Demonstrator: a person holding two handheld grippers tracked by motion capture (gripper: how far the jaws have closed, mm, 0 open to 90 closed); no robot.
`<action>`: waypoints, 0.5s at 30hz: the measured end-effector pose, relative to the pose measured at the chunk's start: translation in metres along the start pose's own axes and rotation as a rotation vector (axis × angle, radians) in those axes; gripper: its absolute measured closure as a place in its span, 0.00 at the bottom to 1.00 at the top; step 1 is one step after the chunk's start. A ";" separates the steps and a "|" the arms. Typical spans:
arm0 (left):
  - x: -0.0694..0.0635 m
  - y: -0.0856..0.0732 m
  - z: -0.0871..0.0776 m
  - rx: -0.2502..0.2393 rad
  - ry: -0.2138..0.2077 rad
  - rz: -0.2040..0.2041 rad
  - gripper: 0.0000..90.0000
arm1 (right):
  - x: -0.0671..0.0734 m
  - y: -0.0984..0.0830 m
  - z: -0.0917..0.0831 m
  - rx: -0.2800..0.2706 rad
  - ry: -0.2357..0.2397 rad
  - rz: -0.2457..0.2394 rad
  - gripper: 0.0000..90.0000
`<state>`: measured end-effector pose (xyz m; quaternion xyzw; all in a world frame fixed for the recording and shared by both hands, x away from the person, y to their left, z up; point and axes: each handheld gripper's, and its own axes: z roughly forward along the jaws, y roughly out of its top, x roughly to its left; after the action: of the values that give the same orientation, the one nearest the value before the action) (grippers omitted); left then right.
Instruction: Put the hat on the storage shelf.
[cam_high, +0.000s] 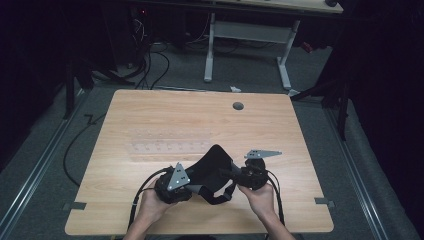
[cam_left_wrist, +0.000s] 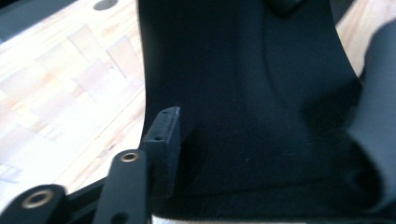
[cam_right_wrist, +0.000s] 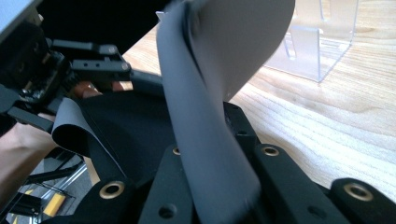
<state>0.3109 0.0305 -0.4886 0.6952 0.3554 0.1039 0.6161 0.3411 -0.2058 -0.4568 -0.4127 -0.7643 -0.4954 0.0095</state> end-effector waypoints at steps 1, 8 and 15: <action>0.000 0.000 -0.001 -0.006 -0.005 -0.005 0.65 | 0.000 0.000 0.000 -0.003 0.003 -0.002 0.93; -0.004 0.004 -0.004 0.010 -0.042 0.012 0.80 | -0.002 0.000 -0.003 -0.020 0.018 0.003 0.88; -0.007 0.007 -0.006 0.030 -0.106 -0.002 0.91 | -0.004 0.001 -0.007 -0.044 -0.005 -0.003 0.82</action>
<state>0.3048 0.0307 -0.4785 0.7084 0.3246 0.0610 0.6238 0.3416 -0.2138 -0.4544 -0.4129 -0.7537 -0.5113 -0.0022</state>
